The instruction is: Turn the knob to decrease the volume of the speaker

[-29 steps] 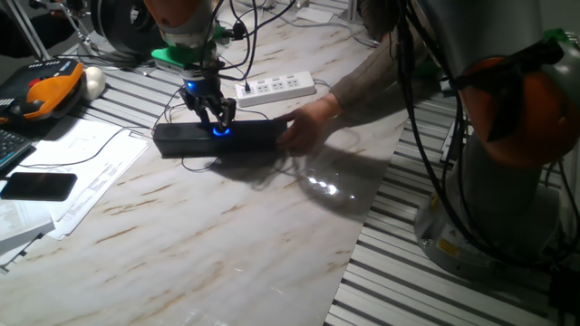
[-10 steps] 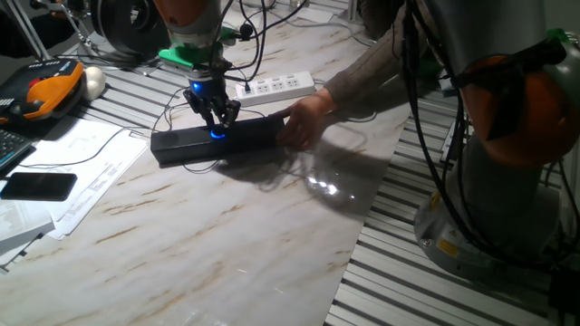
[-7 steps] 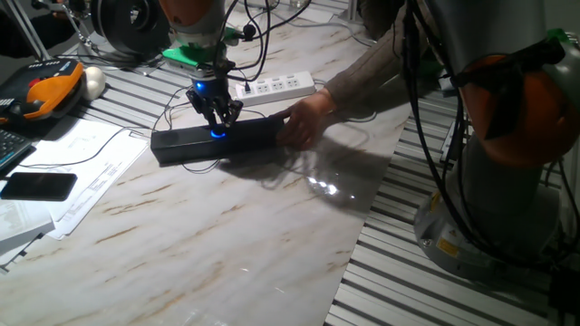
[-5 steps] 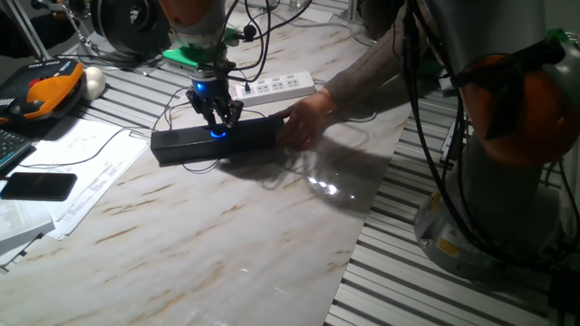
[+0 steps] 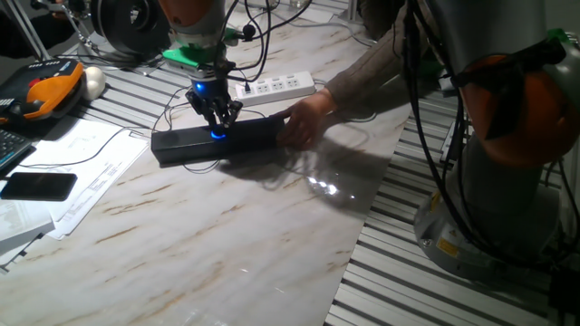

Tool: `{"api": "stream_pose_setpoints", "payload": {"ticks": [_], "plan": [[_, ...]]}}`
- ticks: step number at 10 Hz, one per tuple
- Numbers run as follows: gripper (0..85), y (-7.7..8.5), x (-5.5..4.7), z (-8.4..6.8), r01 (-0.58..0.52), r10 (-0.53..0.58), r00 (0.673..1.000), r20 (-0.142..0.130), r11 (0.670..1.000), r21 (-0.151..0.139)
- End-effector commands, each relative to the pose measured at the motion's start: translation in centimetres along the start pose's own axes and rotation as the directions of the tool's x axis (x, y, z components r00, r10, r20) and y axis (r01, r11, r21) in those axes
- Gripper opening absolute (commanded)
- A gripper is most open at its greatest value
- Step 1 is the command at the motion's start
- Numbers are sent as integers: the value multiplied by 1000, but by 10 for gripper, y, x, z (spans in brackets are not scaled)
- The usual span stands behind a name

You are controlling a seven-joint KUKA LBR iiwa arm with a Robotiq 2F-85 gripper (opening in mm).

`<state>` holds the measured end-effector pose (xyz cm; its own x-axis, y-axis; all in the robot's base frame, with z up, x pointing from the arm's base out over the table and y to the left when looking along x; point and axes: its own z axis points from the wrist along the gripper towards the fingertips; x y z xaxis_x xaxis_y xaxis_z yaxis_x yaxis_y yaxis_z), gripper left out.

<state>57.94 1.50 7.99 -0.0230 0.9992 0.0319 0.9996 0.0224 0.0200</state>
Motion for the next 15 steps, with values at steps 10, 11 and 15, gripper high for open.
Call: {"api": "stream_pose_setpoints", "payload": {"ticks": [10,11,15], "plan": [[170,2,8,0,233,-233,972,-13,972,-4],[170,2,9,0,227,-227,974,-14,974,-6],[170,3,12,-1,343,-343,939,-15,939,-7]]}}
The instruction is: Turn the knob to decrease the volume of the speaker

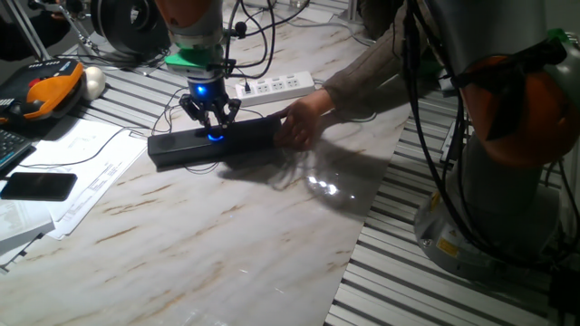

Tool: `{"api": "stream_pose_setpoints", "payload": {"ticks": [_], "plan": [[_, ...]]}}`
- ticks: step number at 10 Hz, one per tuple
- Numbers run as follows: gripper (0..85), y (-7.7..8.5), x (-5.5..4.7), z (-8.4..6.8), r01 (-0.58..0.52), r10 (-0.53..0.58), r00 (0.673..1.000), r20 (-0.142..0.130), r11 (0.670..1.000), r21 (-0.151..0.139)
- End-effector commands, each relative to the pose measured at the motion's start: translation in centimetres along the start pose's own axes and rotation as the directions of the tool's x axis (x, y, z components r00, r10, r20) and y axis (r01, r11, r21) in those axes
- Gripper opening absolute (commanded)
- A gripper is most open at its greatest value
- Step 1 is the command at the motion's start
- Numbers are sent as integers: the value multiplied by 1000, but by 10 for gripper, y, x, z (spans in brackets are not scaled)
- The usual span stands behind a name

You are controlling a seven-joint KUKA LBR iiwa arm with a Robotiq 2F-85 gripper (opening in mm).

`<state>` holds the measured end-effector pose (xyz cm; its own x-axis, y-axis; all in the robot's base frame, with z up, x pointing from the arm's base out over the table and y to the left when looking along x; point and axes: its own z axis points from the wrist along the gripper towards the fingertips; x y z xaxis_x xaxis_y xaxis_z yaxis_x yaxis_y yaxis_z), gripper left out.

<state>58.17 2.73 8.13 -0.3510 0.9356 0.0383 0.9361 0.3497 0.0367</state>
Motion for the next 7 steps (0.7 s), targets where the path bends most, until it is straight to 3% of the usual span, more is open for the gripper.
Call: {"api": "stream_pose_setpoints", "payload": {"ticks": [1,7], "plan": [[170,0,0,-1,64,-64,998,0,998,3],[170,2,3,-1,295,-296,955,9,955,31]]}}
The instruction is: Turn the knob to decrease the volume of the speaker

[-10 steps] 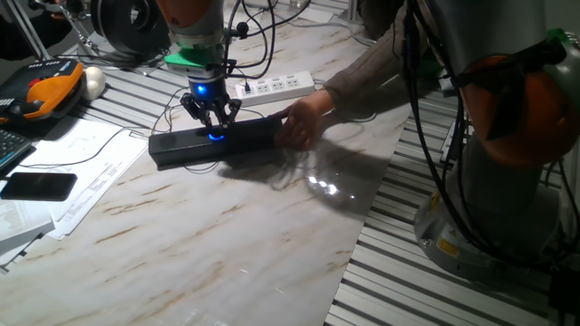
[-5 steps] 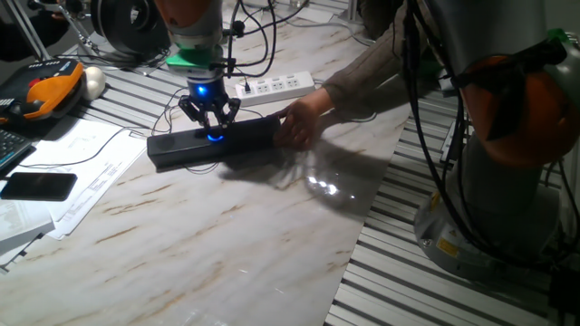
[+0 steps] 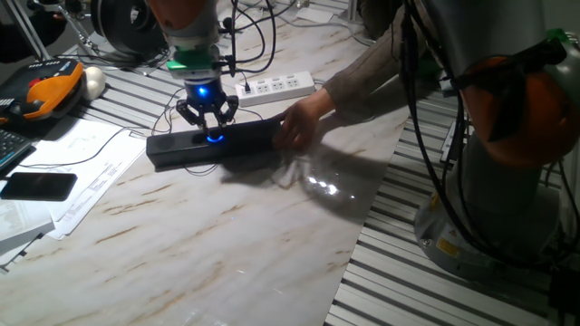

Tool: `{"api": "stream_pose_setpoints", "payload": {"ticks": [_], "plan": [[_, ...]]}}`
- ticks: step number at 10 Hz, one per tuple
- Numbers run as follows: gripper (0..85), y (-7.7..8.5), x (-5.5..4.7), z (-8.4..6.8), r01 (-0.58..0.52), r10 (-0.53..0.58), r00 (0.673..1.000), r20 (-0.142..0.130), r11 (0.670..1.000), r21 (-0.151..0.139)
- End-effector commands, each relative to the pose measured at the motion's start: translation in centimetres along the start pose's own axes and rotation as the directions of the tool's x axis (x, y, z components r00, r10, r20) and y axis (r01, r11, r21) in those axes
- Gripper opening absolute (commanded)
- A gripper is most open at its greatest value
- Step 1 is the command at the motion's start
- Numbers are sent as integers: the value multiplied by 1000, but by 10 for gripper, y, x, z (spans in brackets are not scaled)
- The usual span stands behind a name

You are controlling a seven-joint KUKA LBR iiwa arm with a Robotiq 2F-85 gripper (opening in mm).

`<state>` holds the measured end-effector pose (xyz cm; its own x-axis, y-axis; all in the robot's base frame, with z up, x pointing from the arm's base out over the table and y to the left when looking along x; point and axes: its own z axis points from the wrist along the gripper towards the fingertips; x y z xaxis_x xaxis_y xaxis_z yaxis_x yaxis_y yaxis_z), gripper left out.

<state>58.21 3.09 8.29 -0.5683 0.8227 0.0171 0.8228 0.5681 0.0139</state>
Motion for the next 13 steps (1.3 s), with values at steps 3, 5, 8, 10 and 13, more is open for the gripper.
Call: {"api": "stream_pose_setpoints", "payload": {"ticks": [3,5,8,10,13], "plan": [[170,0,1,0,150,-150,989,-5,989,10],[170,1,1,0,243,-243,970,-3,970,15],[170,3,4,-3,347,-347,938,5,937,23],[170,4,5,-4,425,-425,905,4,905,39],[170,4,7,-5,525,-526,851,-5,849,61]]}}
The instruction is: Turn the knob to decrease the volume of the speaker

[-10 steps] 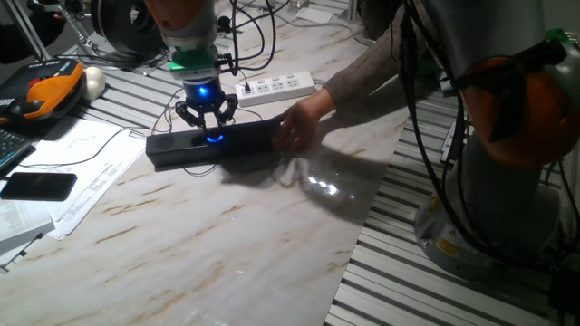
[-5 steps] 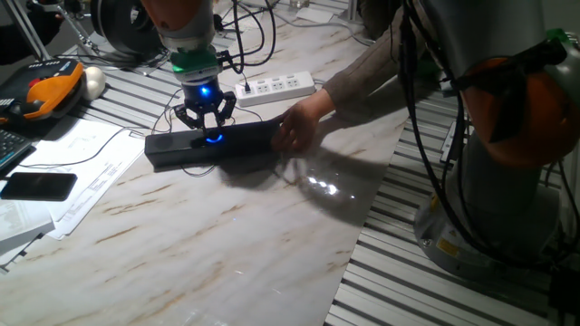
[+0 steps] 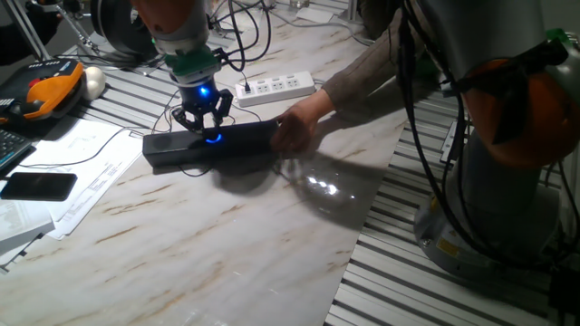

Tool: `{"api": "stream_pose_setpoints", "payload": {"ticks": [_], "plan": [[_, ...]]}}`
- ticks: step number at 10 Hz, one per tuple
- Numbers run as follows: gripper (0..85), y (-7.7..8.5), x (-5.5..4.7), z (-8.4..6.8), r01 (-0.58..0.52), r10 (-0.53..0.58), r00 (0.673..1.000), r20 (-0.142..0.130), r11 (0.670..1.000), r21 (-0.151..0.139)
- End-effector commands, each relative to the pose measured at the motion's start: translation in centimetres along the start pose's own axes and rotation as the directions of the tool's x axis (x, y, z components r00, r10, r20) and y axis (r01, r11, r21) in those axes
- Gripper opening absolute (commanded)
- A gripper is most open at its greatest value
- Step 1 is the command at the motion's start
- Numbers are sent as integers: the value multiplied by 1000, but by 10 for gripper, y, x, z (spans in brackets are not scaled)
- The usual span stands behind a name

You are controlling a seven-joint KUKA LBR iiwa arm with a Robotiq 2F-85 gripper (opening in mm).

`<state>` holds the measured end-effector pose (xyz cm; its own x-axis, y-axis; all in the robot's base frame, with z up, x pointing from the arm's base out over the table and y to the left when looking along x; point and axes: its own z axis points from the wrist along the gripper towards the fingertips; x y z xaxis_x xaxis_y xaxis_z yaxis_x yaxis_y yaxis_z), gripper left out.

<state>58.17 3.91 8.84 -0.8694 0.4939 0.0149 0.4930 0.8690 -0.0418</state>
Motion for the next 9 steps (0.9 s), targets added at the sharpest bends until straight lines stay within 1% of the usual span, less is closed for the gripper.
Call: {"api": "stream_pose_setpoints", "payload": {"ticks": [1,2,3,5,7,9], "plan": [[170,0,0,0,138,-138,990,3,990,4],[170,0,0,-1,172,-172,985,1,985,10],[170,1,1,-2,231,-231,973,-1,972,33],[170,2,2,-4,280,-280,960,-13,959,49],[170,2,1,-3,321,-320,947,-26,946,50],[170,2,1,-3,381,-379,925,-40,923,62]]}}
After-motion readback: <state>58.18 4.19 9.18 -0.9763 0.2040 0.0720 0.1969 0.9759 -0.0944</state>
